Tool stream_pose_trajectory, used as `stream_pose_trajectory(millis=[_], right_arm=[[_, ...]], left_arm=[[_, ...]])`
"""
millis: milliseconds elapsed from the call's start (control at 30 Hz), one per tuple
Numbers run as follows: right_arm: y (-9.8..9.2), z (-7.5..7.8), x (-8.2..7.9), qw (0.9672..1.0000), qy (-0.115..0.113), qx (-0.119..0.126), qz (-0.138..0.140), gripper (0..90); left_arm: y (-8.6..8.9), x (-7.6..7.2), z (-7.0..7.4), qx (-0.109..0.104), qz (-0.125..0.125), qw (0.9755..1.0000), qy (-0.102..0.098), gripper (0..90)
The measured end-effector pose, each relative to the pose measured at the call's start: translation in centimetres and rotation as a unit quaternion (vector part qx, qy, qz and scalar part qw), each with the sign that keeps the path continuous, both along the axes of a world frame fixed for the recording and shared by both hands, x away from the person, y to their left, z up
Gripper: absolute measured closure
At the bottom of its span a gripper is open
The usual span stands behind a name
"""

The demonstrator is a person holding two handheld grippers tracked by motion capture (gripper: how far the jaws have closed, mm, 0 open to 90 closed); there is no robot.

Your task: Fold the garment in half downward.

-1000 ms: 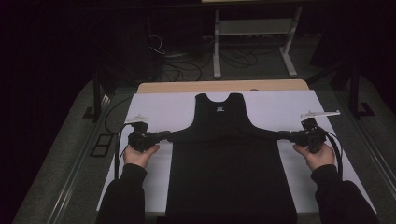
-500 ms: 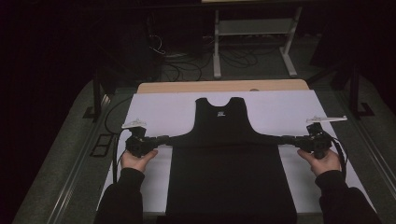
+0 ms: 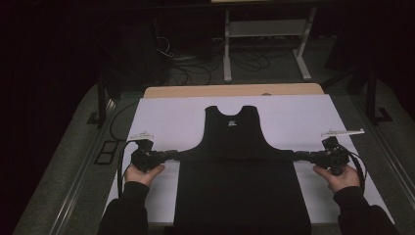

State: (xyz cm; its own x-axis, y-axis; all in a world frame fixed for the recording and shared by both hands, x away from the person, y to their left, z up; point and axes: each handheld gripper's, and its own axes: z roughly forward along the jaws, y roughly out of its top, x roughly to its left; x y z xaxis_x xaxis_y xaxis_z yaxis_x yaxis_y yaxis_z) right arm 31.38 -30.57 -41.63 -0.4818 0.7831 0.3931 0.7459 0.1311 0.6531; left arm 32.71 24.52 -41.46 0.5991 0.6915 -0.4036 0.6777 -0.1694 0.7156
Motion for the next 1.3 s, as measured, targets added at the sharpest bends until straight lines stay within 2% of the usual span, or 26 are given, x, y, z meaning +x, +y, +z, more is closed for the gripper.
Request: stream_pose_trajectory(millis=[333, 433, 633, 1300], right_arm=[[-0.1, -0.2, -0.8, 0.9998, 0.016, 0.002, 0.007, 85.0], [0.0, -0.3, -1.0, 0.9996, 0.018, 0.004, 0.02, 85.0], [-0.1, -0.5, -1.2, 0.9994, 0.028, 0.002, 0.02, 85.0], [0.0, -0.7, -2.6, 0.9987, 0.041, 0.001, 0.03, 85.0]], left_arm=[[-0.1, -0.7, -0.3, 0.009, -0.011, 0.9998, 0.016, 86.4], [-0.1, -0.8, -0.4, 0.01, -0.018, 0.9995, 0.022, 86.4], [-0.2, -1.2, -0.5, 0.014, -0.021, 0.9991, 0.033, 86.4], [-0.1, -2.1, -0.9, 0.02, -0.035, 0.9975, 0.059, 86.4]])
